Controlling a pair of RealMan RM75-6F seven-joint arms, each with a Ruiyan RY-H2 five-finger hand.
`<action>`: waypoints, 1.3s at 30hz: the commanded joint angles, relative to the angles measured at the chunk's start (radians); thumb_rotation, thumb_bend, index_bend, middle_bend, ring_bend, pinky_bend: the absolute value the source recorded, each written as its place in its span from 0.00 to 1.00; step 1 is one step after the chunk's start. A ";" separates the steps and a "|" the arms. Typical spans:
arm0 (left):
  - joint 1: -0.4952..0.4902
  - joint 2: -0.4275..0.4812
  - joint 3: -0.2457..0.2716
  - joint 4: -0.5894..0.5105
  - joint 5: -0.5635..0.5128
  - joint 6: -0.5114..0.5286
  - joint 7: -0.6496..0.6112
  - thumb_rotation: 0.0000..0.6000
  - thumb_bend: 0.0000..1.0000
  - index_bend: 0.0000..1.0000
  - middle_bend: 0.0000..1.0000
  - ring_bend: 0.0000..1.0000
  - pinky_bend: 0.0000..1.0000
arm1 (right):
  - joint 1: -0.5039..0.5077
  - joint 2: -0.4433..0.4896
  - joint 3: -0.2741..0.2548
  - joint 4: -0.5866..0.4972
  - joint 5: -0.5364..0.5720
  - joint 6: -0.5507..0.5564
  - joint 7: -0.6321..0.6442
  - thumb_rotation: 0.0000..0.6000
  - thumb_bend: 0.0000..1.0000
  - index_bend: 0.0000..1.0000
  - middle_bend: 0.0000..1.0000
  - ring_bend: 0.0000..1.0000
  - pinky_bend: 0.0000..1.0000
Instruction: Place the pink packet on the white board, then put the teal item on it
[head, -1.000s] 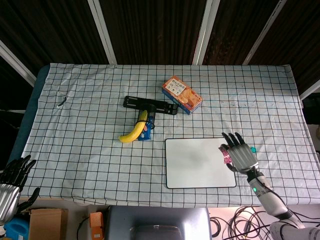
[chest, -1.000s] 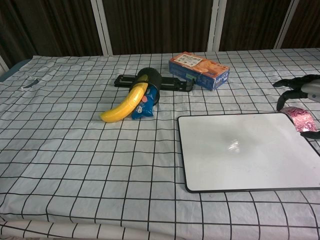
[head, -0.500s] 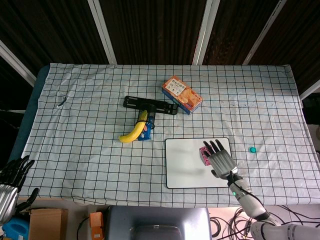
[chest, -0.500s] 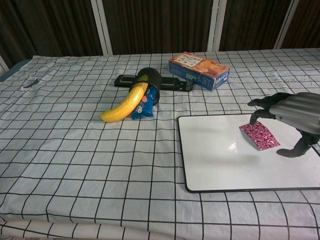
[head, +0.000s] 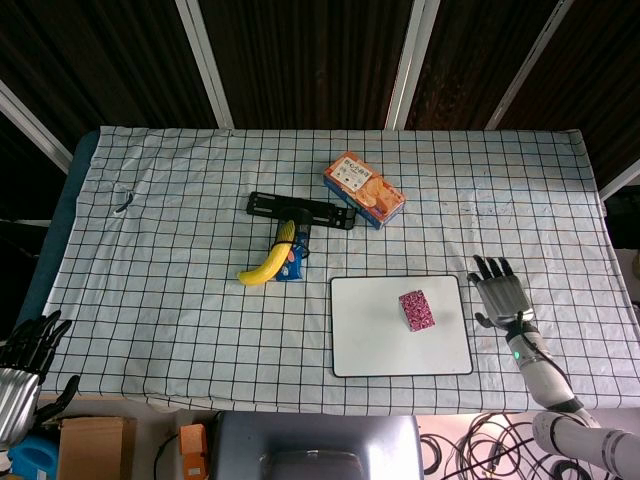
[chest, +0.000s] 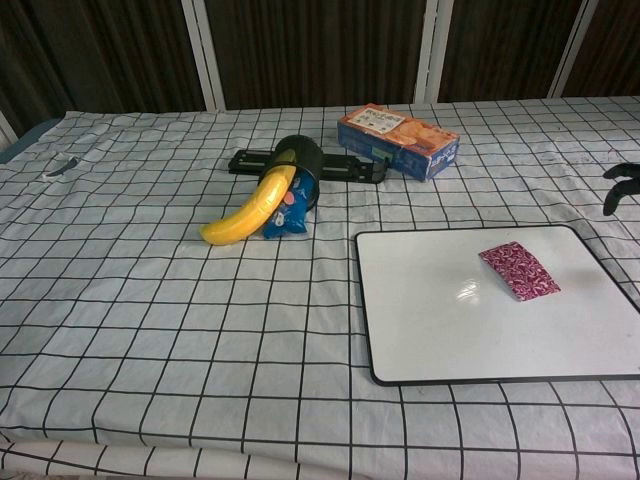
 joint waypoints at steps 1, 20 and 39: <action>-0.005 0.001 -0.002 -0.005 -0.006 -0.010 0.005 1.00 0.37 0.00 0.00 0.00 0.09 | 0.022 -0.016 0.010 0.106 0.048 -0.076 0.063 1.00 0.21 0.31 0.00 0.00 0.01; -0.015 -0.002 -0.002 -0.011 -0.009 -0.029 0.021 1.00 0.37 0.00 0.00 0.00 0.09 | 0.012 -0.053 -0.022 0.287 -0.013 -0.155 0.213 1.00 0.21 0.42 0.00 0.00 0.01; -0.011 -0.001 0.000 -0.005 -0.006 -0.019 0.012 1.00 0.37 0.00 0.00 0.00 0.09 | 0.025 -0.062 -0.029 0.285 0.007 -0.166 0.177 1.00 0.24 0.53 0.00 0.00 0.01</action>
